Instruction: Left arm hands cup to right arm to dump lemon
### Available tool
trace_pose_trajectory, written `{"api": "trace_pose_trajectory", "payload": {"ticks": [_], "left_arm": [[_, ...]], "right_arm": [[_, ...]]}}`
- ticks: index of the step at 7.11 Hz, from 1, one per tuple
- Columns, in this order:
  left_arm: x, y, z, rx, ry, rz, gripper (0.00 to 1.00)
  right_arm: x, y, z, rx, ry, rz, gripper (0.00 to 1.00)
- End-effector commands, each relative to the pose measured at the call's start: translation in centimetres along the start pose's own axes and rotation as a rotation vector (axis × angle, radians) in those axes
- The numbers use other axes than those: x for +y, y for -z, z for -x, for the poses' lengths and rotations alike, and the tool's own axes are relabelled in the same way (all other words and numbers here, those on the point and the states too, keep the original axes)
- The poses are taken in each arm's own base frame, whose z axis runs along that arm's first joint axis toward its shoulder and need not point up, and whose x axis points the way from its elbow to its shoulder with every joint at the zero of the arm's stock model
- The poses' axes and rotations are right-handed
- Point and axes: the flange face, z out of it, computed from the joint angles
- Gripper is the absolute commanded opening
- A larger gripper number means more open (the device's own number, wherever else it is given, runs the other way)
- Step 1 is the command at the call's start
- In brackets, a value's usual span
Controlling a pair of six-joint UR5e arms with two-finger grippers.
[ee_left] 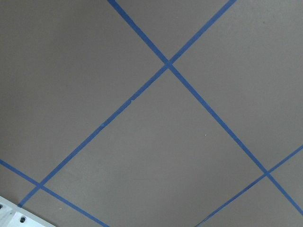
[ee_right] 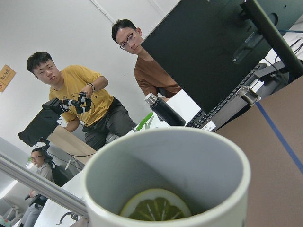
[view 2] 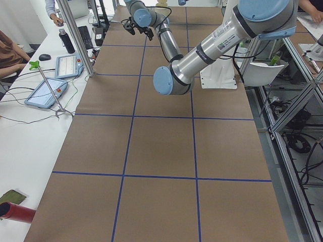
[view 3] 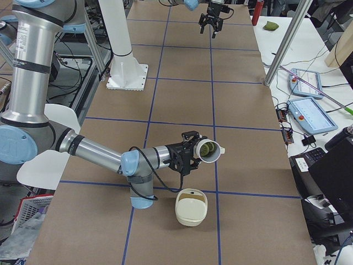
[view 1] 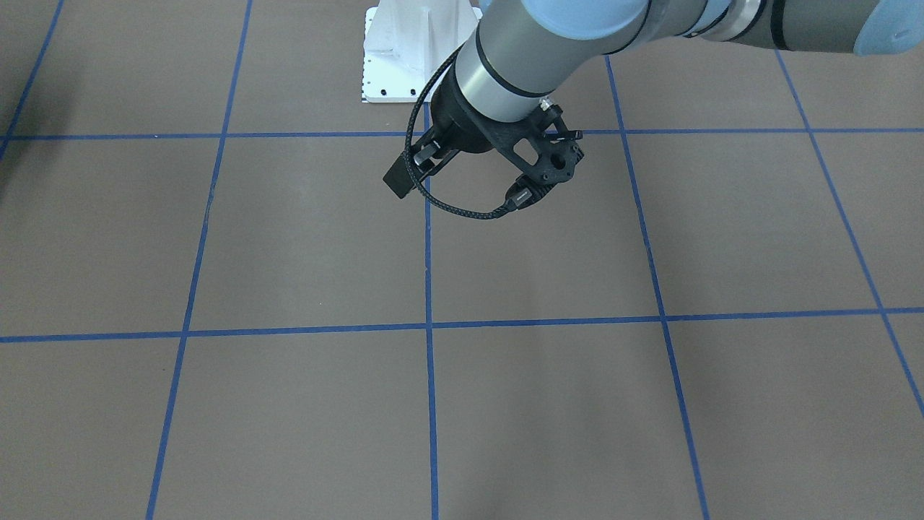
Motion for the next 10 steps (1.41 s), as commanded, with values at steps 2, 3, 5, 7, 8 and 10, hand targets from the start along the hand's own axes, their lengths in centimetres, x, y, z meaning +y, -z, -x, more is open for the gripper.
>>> {"api": "trace_pose_trajectory", "payload": {"ticks": [2,3,5,7,8,10], "left_arm": [[-0.3,0.3,0.0,0.004,0.003,-0.004,1.0],[-0.4,0.5,0.0,0.005,0.006,-0.006,1.0],[-0.5,0.5,0.0,0.005,0.006,-0.006,1.0],[-0.6,0.6,0.0,0.007,0.008,-0.008,1.0],[-0.7,0.7,0.0,0.008,0.009,-0.009,1.0],[-0.8,1.0,-0.1,0.012,0.008,-0.011,1.0]], "right_arm": [[0.6,0.5,0.3,-0.05,-0.014,0.031,0.0],[0.7,0.8,0.3,-0.068,-0.044,0.031,0.0],[0.7,1.1,-0.5,-0.107,-0.121,0.032,0.0],[0.5,0.7,-0.2,-0.127,-0.204,0.042,0.0],[0.5,0.6,0.1,-0.158,-0.285,0.054,0.0],[0.3,0.4,-1.5,-0.16,-0.333,0.059,0.0]]}}
